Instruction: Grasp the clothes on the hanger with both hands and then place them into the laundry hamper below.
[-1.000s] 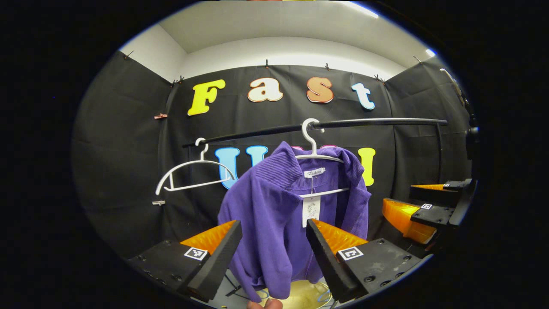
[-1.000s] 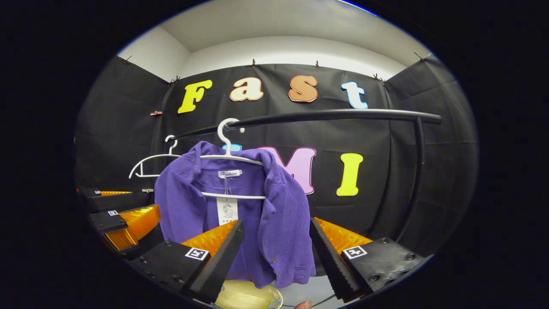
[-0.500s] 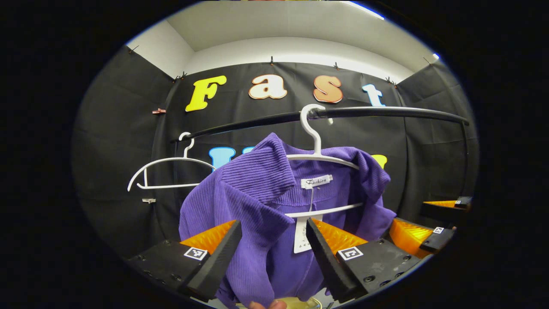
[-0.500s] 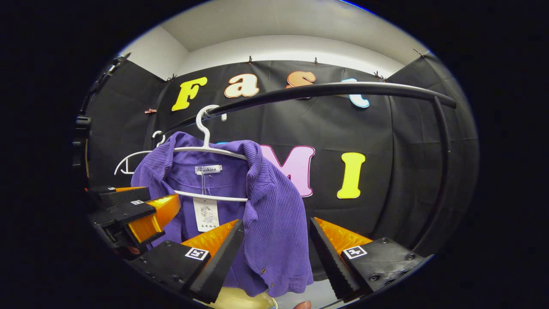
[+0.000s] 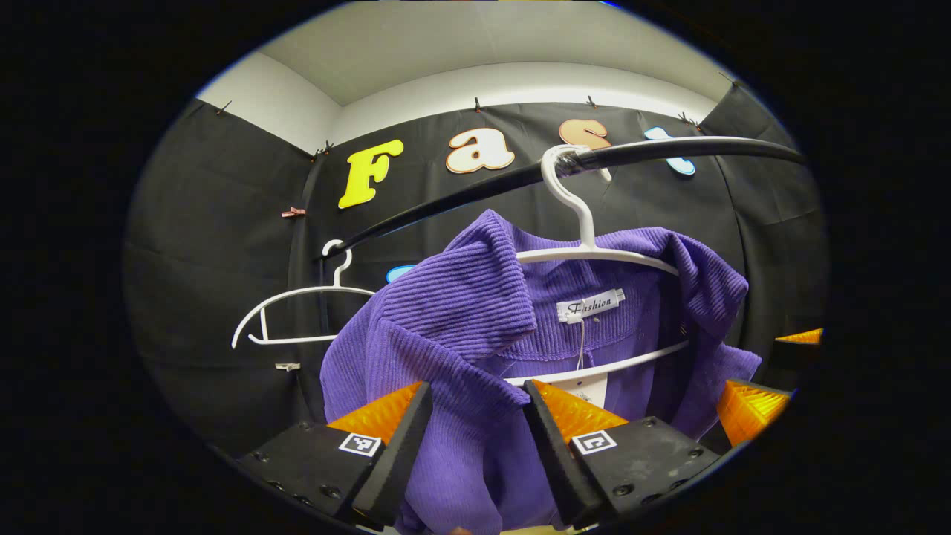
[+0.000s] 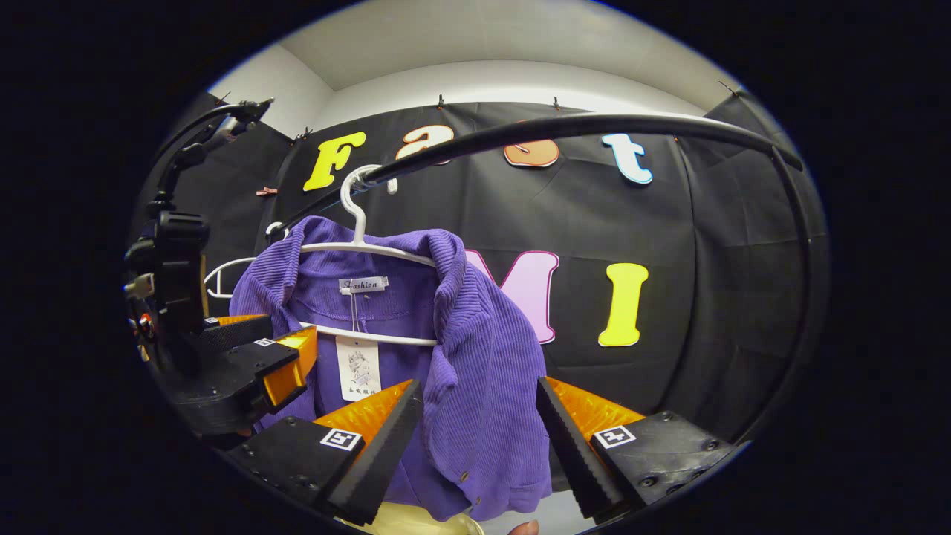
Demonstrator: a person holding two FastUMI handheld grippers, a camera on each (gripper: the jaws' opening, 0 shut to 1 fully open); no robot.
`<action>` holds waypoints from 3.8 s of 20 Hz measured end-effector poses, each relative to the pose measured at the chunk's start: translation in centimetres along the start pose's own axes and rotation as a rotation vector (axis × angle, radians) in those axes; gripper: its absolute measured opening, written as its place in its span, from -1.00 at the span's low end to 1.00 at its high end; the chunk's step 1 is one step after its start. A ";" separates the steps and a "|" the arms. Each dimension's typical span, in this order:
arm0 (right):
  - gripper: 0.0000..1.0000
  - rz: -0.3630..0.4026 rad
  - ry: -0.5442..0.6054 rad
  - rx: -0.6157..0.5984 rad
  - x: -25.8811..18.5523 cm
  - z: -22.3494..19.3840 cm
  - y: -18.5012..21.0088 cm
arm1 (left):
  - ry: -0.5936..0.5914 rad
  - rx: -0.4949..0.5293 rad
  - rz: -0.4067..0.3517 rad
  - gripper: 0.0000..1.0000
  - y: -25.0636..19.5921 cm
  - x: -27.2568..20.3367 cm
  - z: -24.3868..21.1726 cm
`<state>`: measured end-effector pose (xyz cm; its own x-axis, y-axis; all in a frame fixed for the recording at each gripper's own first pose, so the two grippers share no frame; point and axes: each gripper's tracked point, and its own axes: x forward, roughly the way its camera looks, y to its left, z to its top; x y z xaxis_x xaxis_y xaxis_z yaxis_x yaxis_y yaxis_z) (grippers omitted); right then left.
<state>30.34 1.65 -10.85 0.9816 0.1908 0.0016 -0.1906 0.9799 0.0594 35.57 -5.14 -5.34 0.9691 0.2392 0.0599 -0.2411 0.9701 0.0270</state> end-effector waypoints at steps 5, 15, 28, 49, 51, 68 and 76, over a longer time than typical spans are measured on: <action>0.95 0.014 0.001 0.010 3.7 -1.2 1.1 | 0.025 -0.044 0.010 0.10 0.3 0.0 -0.4; -0.81 -0.040 -0.032 -0.097 4.8 -1.0 0.0 | 0.029 -0.066 -0.074 -0.90 1.4 -1.9 0.3; -0.82 -0.202 -0.137 -0.151 3.1 5.1 -6.3 | -0.021 -0.115 -0.023 -0.94 8.5 -3.3 5.5; -0.77 -0.323 -0.089 0.027 9.9 2.6 -9.7 | 0.020 -0.091 0.003 -0.94 13.9 2.9 3.2; -0.78 -0.306 -0.050 0.042 9.5 1.0 -9.8 | 0.027 -0.098 -0.001 -0.94 13.9 2.9 2.8; -0.82 -0.240 0.144 0.419 9.6 -7.5 -8.0 | 0.084 -0.101 -0.031 -0.89 14.3 2.5 -0.5; -0.89 -0.256 -0.094 0.412 12.1 -0.4 -11.7 | 0.042 -0.104 -0.033 -0.90 14.9 5.0 1.8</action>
<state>44.48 -7.46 -11.96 0.9967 -0.0775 0.0246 0.0576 0.8862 0.4598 36.73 10.45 -2.86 0.9782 0.2066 0.0188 -0.2046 0.9759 -0.0754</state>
